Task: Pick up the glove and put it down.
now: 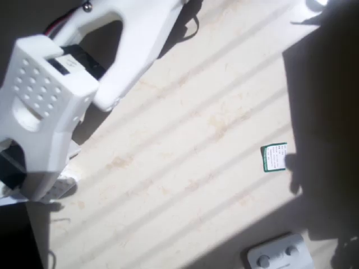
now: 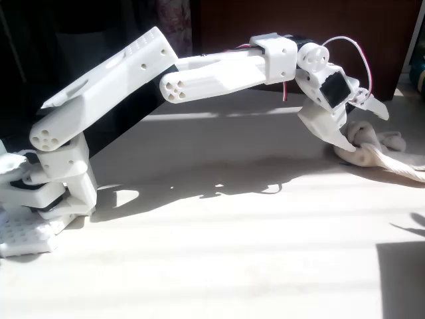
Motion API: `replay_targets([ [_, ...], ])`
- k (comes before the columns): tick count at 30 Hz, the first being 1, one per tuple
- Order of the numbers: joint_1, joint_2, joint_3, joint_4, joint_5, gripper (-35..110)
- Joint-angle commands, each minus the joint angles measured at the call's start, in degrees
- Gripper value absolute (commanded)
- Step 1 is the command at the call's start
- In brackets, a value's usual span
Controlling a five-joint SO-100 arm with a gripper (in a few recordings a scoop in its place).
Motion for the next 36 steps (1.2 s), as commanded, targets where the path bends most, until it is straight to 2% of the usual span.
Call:
replay_targets([
  [1,-0.2,0.6,-1.8,-0.7,0.4,26],
  [8,-0.2,0.6,-1.8,-1.4,-0.3,-2],
  [24,-0.3,2.2,-2.4,0.1,-0.4,0],
  [36,7.6,15.1,-2.5,11.7,-0.5,0],
])
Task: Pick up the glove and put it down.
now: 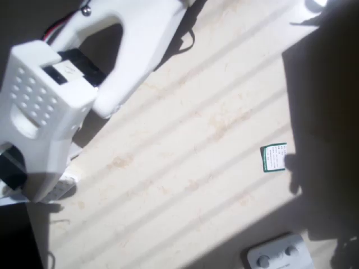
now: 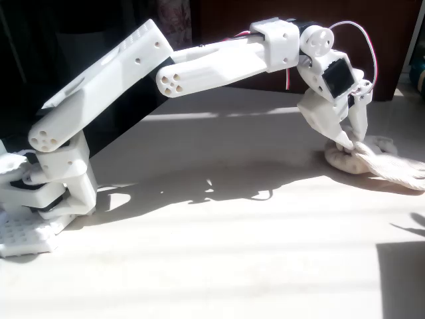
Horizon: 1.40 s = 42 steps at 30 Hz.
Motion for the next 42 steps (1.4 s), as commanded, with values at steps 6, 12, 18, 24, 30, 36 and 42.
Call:
replay_targets([
  [6,11.4,16.3,-2.0,9.8,-0.1,0],
  [12,21.1,22.9,-1.9,17.5,-0.4,0],
  [18,32.3,24.7,-1.9,25.2,-6.2,0],
  [24,42.0,24.1,-1.4,30.7,-7.6,0],
  [30,48.3,20.3,-0.9,31.2,-9.9,0],
  [36,51.4,13.6,-0.9,30.5,-14.4,0],
  [42,53.5,6.6,-1.7,26.4,-14.4,0],
])
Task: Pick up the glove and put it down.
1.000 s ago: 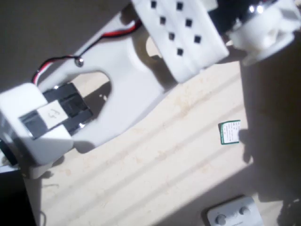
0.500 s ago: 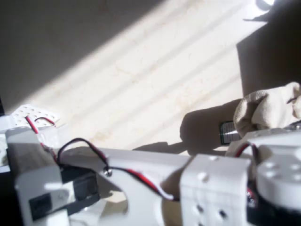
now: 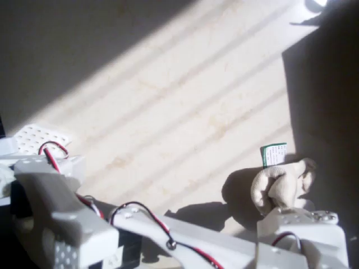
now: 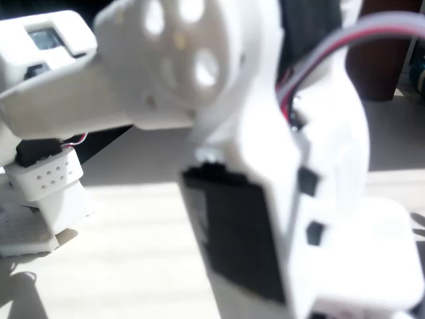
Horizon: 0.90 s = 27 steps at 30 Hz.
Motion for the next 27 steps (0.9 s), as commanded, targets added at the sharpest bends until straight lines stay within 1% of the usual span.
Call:
replay_targets([
  [1,1.1,-1.0,-1.6,-4.5,-0.4,0],
  [6,0.4,-4.1,-1.0,-9.8,0.1,0],
  [27,-6.9,-7.0,-1.0,-9.8,0.4,0],
])
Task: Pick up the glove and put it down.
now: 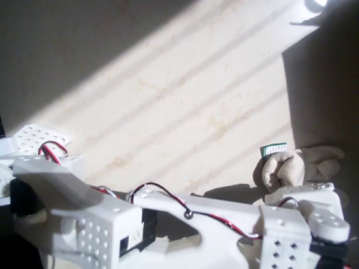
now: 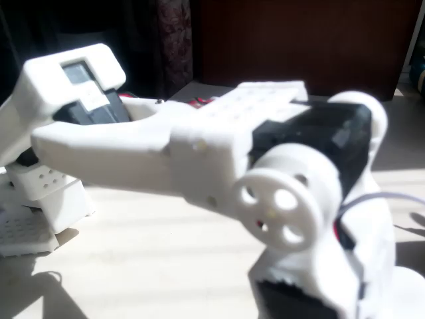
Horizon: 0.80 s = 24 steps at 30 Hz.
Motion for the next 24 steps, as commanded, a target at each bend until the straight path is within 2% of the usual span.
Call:
replay_targets([
  [1,-2.0,0.1,-0.9,-0.1,0.5,0],
  [12,-1.5,0.9,-1.4,0.5,-0.3,1],
  [20,-1.2,1.8,-1.4,0.7,-0.1,18],
  [24,-1.1,5.2,-0.9,0.7,-0.1,21],
])
